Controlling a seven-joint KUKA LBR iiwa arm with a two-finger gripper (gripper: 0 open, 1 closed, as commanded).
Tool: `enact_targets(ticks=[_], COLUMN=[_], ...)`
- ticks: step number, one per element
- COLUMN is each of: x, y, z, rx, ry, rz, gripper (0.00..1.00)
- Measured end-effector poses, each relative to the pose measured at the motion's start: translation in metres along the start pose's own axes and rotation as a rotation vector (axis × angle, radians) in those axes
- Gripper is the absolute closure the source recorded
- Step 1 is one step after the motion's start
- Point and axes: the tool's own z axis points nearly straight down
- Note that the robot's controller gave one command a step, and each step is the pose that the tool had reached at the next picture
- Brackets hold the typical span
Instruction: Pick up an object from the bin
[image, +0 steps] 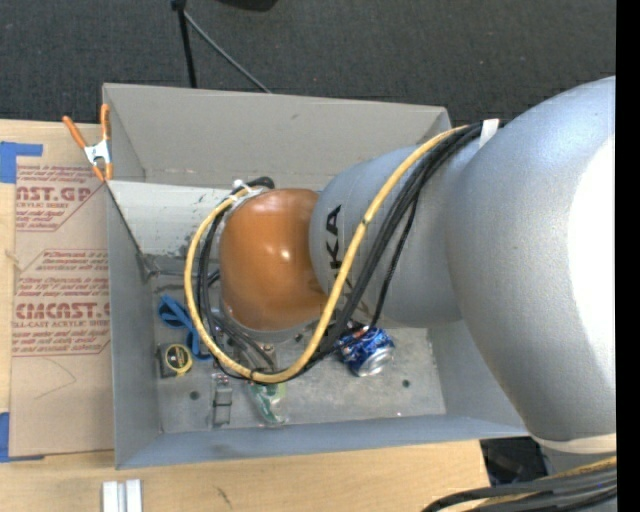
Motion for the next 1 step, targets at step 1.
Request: enact_targets(ticks=[1], x=[-0.0798], y=[0.0275], z=[0.0788], rx=[-0.003], ry=[-0.009], rz=[0.055], gripper=[0.0])
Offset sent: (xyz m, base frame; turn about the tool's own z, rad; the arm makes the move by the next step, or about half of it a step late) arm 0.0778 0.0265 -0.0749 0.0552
